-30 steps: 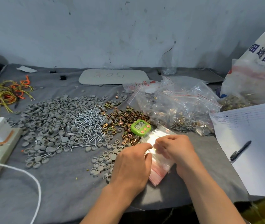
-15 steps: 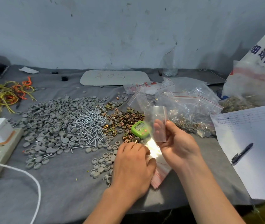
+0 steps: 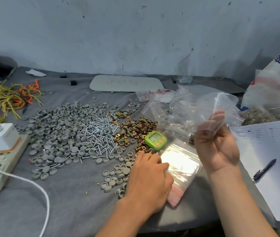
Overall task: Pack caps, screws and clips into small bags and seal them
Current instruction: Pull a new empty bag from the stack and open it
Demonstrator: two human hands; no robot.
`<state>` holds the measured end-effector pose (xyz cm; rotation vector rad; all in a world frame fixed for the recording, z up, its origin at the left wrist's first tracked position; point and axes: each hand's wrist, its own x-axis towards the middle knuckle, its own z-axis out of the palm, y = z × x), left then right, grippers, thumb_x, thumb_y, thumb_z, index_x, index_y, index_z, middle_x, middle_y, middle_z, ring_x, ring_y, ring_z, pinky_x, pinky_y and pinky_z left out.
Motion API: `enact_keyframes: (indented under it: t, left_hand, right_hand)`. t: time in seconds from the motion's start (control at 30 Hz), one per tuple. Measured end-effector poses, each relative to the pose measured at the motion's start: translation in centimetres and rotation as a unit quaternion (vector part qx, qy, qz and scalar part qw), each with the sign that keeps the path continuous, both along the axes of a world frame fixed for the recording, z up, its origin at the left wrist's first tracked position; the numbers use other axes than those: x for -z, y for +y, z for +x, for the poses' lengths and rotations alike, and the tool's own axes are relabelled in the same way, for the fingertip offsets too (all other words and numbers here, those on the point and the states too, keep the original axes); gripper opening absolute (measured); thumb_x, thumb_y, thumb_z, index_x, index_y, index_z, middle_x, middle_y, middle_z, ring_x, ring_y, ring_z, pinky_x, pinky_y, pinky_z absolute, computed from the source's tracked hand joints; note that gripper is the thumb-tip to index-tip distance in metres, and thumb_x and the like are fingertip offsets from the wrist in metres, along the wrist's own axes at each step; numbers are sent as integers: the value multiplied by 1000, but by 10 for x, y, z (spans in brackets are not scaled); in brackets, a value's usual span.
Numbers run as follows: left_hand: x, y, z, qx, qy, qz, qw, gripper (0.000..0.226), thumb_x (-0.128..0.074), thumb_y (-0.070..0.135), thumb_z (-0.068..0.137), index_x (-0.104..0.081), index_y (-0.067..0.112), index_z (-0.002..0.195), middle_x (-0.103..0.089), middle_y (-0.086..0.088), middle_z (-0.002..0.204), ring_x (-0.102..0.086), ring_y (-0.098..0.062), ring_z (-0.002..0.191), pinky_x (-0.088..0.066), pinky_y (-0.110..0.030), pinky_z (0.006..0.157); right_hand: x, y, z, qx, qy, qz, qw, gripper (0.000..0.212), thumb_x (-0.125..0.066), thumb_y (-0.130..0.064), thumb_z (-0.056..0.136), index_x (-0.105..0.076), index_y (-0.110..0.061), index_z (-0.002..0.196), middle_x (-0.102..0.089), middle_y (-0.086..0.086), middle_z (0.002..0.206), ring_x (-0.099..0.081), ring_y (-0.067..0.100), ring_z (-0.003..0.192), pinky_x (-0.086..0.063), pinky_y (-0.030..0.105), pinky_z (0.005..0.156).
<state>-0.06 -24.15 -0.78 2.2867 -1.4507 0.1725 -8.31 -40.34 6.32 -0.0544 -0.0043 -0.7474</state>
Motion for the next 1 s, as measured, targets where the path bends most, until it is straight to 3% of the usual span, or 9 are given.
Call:
enact_keyframes:
  t: [0.2,0.3,0.43,0.5,0.57,0.63,0.7,0.8,1.0]
  left_hand:
    - [-2,-2,2,7,47,2,999,63,-22,50,89,-76,30,116,-64,15,116,-48,-7,111,-19,-37,123]
    - [-2,-2,3,16,80,-17,996,51,-36,51,88,-78,33,111,-67,22,116,-48,1,119,-7,-32,126]
    - [-4,-2,3,32,120,-4,992,47,-40,52,90,-76,37,115,-67,24,127,-42,9,131,8,-24,124]
    - [-8,0,5,19,130,-12,991,42,-45,50,92,-76,35,116,-67,24,129,-45,10,128,3,-24,125]
    - [-17,6,6,-30,133,-62,989,34,-50,46,93,-78,34,107,-71,24,112,-53,3,110,-24,-25,120]
    - [-28,16,11,-98,146,-134,975,26,-52,43,93,-76,34,85,-69,23,83,-57,-6,86,-47,-30,85]
    - [-37,27,18,-169,147,-215,951,28,-52,43,89,-69,31,71,-62,19,62,-57,-5,64,-46,-30,61]
    - [-48,36,27,-201,185,-311,910,21,-55,44,83,-70,33,74,-66,18,65,-62,-2,62,-52,-29,56]
    - [-49,39,60,-219,183,-298,911,19,-74,23,86,-70,41,80,-69,27,76,-64,9,78,-46,-6,68]
  right_hand:
    - [8,2,7,-58,54,4,997,28,-51,-21,102,-71,-3,98,-77,9,80,-78,19,67,-63,34,54]
    - [10,9,14,-96,67,-6,993,20,-57,-17,95,-73,-5,93,-78,10,87,-79,20,79,-63,29,81]
    - [7,15,17,-95,141,-135,976,21,-53,-24,97,-68,-15,85,-79,7,99,-76,19,102,-50,48,107]
    - [10,19,21,-75,226,-248,939,20,-53,-21,98,-65,-16,82,-78,9,105,-73,19,111,-45,49,107]
    - [15,26,29,-21,322,-347,881,24,-50,-11,102,-65,-13,83,-78,13,107,-72,20,110,-47,45,101]
    - [21,33,38,53,398,-421,813,27,-49,-6,105,-66,-11,85,-79,13,100,-73,20,101,-50,39,93]
    - [24,42,46,97,427,-457,774,33,-51,-4,104,-70,-15,80,-79,13,85,-72,14,79,-52,30,77]
    - [26,58,62,93,409,-463,781,41,-55,-3,104,-76,-20,72,-74,12,73,-66,13,61,-52,22,56]
    - [26,86,104,33,382,-538,751,22,-70,-1,87,-79,-20,81,-75,-1,75,-66,8,67,-52,20,62]
